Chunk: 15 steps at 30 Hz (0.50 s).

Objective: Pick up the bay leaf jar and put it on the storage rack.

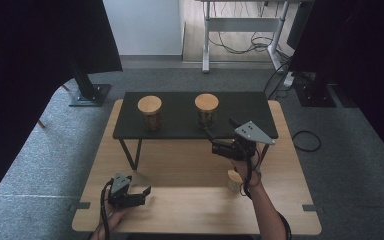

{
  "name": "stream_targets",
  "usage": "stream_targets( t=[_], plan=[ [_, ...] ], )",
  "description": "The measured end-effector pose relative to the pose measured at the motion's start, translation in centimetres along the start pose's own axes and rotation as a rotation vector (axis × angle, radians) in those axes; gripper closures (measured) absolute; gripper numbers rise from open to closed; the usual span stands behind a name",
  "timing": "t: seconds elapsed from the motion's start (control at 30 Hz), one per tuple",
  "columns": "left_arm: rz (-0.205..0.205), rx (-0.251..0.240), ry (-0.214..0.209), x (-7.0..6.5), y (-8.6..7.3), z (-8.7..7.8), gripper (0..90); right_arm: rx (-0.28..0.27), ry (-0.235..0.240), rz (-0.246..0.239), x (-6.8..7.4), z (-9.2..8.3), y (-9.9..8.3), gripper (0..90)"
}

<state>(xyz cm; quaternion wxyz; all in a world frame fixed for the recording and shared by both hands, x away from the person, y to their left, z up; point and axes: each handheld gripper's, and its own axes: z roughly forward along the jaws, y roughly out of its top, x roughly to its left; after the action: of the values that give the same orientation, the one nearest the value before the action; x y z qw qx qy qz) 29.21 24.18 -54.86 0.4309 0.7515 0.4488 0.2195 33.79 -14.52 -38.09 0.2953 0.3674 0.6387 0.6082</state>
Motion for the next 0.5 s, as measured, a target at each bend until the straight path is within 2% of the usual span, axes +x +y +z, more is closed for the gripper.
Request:
stream_targets(
  t=[0.17, 0.5],
  plan=[
    [0.005, 0.001, 0.002, 0.0, 0.0, 0.0, 8.2, -0.026, 0.017, -0.007, 0.5, -1.8, -0.9, 10.8],
    [0.006, 0.010, 0.001, 0.0, 0.0, 0.1, 8.1, -0.069, 0.041, 0.010, 1.2, -5.2, -2.7, 11.3]
  ],
)
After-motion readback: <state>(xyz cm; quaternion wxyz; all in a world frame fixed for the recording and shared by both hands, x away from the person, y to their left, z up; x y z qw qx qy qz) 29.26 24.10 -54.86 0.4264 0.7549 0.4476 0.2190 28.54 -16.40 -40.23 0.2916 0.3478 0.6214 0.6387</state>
